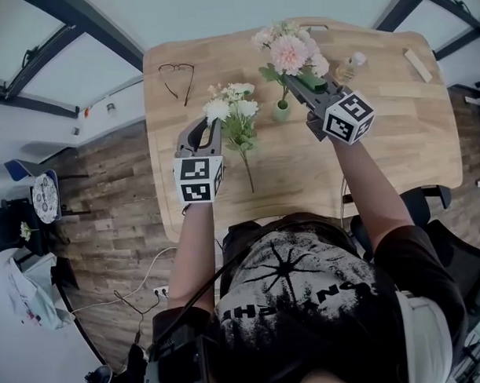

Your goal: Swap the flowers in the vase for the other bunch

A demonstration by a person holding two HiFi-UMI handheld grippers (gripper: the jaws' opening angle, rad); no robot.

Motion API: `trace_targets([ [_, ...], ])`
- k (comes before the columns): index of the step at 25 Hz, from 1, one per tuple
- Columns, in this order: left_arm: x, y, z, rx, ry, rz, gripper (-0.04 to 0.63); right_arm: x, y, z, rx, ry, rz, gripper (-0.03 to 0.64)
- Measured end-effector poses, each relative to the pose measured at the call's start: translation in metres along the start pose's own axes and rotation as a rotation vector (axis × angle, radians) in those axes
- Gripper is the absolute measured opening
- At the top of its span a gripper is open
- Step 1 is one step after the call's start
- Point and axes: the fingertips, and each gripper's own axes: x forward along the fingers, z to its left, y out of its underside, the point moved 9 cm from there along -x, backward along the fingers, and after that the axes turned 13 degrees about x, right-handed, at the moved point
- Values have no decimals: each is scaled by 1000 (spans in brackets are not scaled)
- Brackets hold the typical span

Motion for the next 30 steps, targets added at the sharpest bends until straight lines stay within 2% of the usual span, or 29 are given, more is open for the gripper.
trace_targets([
  [10, 9, 9, 5, -15, 4, 19, 72, 2, 45, -9, 26, 13, 56, 52],
  [17, 12, 14, 2, -27, 17, 39, 72, 2, 61, -15, 42, 25, 88, 52],
  [30, 17, 13, -2, -41, 32, 27, 72, 4, 82, -21, 32, 52, 154, 64],
])
